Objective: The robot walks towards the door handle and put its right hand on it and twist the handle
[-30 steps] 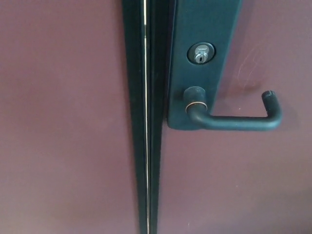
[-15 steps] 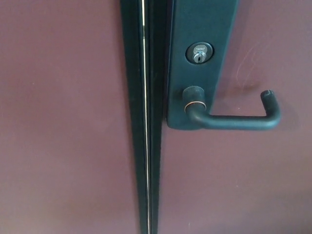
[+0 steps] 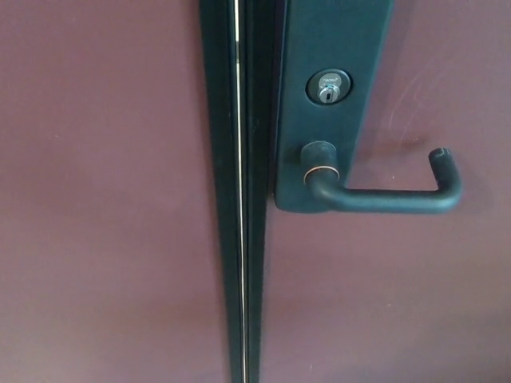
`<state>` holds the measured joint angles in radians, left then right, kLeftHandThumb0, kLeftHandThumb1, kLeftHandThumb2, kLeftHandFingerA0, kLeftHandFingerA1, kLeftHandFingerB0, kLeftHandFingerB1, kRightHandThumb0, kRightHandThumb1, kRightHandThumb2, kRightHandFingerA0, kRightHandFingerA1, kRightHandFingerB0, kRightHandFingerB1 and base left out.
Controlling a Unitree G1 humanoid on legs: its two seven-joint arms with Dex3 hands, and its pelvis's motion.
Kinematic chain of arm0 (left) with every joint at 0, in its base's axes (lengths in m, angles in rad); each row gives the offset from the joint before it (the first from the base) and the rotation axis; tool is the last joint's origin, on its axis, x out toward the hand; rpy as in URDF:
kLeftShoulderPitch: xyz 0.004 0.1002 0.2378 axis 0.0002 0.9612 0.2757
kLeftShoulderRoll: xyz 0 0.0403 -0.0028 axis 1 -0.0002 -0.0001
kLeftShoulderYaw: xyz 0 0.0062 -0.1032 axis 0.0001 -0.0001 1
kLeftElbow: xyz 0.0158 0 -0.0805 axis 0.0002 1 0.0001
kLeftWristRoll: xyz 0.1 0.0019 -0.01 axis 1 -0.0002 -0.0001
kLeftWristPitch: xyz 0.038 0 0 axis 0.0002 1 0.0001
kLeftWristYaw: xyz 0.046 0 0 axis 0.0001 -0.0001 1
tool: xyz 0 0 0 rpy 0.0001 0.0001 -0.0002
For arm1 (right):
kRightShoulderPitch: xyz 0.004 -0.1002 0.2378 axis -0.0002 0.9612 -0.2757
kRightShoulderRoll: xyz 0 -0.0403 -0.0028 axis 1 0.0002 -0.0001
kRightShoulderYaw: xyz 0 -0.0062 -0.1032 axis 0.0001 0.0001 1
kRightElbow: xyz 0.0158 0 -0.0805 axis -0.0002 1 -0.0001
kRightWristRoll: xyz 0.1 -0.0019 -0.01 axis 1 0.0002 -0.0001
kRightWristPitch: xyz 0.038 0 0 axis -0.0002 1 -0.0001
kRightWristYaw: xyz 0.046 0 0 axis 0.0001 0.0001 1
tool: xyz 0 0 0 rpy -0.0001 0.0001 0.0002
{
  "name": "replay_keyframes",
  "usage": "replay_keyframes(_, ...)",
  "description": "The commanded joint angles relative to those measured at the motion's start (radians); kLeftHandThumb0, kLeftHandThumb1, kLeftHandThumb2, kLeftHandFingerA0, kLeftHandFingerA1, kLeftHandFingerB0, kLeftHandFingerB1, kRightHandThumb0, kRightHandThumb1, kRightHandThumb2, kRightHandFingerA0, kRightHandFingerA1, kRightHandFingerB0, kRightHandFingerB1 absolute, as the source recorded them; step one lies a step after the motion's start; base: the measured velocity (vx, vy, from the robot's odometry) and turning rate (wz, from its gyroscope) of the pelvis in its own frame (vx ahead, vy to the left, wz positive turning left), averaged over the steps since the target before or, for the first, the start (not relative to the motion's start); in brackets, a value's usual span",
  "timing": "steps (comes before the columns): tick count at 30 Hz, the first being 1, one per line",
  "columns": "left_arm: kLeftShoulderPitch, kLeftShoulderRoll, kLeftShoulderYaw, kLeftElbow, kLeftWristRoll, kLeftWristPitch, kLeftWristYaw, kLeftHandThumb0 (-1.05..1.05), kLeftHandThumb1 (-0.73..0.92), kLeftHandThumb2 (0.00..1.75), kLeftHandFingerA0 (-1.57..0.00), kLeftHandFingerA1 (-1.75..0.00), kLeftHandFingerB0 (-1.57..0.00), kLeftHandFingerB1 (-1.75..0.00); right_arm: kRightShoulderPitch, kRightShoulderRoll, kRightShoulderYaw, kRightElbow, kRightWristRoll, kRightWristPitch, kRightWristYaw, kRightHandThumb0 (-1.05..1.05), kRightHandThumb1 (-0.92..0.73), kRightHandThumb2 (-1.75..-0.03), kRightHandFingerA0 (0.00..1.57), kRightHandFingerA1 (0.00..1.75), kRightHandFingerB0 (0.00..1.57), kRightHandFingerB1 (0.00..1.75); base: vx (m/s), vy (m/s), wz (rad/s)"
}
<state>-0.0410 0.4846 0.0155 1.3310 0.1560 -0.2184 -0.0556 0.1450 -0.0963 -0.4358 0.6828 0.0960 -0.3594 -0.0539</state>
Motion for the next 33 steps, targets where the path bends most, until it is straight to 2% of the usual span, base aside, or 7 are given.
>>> replay_keyframes(1,0.0,0.006,0.008,-0.002,-0.001,0.005,-0.018,-0.32,0.6,0.58,-0.64,-0.46,-0.51,-0.4,0.195,-0.039,-0.02,-0.559,0.104,0.059,0.076,-0.55,-0.65,-0.6,0.4,0.41,0.36,0.35,0.0,0.0,0.0)
replay_keyframes(7,-0.001,0.007,0.012,0.003,-0.002,0.012,-0.021,-0.32,0.59,0.57,-0.63,-0.46,-0.51,-0.4,0.228,-0.06,-0.038,-0.834,0.143,0.099,0.07,-0.7,-0.52,-0.97,0.35,0.78,0.15,0.64,0.0,0.0,0.0)
replay_keyframes(8,0.002,0.007,0.009,0.003,0.002,0.009,-0.018,-0.33,0.59,0.58,-0.63,-0.46,-0.5,-0.4,0.234,-0.062,-0.037,-0.899,0.148,0.106,0.067,-0.87,-0.71,-0.59,0.18,1.01,0.16,0.79,0.0,0.0,0.0)
replay_keyframes(23,0.008,0.014,0.007,0.002,0.004,0.006,-0.026,-0.34,0.58,0.58,-0.62,-0.46,-0.5,-0.4,0.188,-0.162,0.047,-1.26,0.123,0.166,0.135,-1.01,-0.67,-0.69,0.24,0.88,0.2,0.66,0.0,0.0,0.0)
replay_keyframes(24,0.01,0.013,0.007,0.003,0.004,0.006,-0.028,-0.34,0.58,0.58,-0.62,-0.46,-0.5,-0.4,0.177,-0.17,0.056,-1.265,0.116,0.175,0.139,-0.88,-0.54,-1.05,0.38,0.83,0.08,0.58,0.0,0.0,0.0)
replay_keyframes(26,0.005,0.012,0.006,0.002,0.005,0.008,-0.033,-0.42,0.48,0.77,-0.56,-0.56,-0.45,-0.51,0.145,-0.199,0.077,-1.276,0.107,0.21,0.15,-0.97,-0.73,-0.62,0.26,0.9,0.23,0.67,0.0,0.0,0.0)
replay_keyframes(33,0.001,0.012,0.015,0.002,-0.002,0.006,-0.036,-0.34,0.58,0.57,-0.63,-0.47,-0.5,-0.4,-0.002,-0.341,0.126,-1.318,0.142,0.382,0.194,-0.98,-0.68,-0.61,0.31,0.86,0.26,0.64,0.0,0.0,0.0)
